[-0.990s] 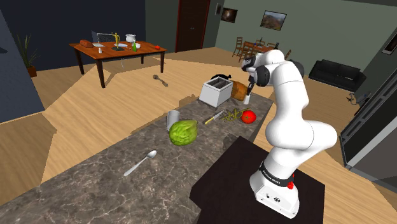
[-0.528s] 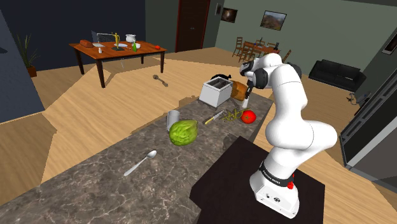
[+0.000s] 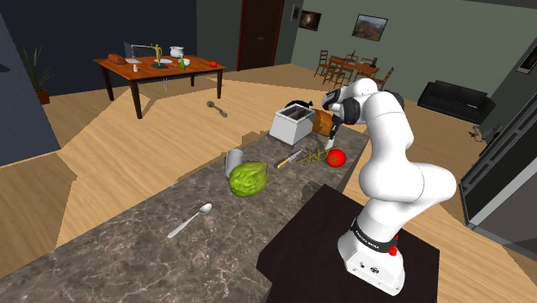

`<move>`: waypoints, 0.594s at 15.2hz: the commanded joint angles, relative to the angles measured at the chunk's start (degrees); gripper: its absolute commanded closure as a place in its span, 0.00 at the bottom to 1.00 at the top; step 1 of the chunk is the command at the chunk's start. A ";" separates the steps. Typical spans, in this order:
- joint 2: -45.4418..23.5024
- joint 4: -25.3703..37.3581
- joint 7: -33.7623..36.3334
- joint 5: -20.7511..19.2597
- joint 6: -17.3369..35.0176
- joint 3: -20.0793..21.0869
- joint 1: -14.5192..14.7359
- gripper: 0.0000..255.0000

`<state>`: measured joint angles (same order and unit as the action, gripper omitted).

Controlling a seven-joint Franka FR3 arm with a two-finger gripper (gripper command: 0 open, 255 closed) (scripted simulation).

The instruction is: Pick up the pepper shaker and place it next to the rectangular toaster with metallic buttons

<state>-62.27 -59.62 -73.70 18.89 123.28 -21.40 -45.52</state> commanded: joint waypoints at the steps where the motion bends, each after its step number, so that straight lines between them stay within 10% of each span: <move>1: -1.09 0.51 0.05 0.14 0.65 0.19 -0.15 1.00; 9: -2.33 1.02 0.08 0.30 1.39 0.42 -0.34 1.00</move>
<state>-64.58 -58.64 -73.63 19.19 124.68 -20.99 -45.85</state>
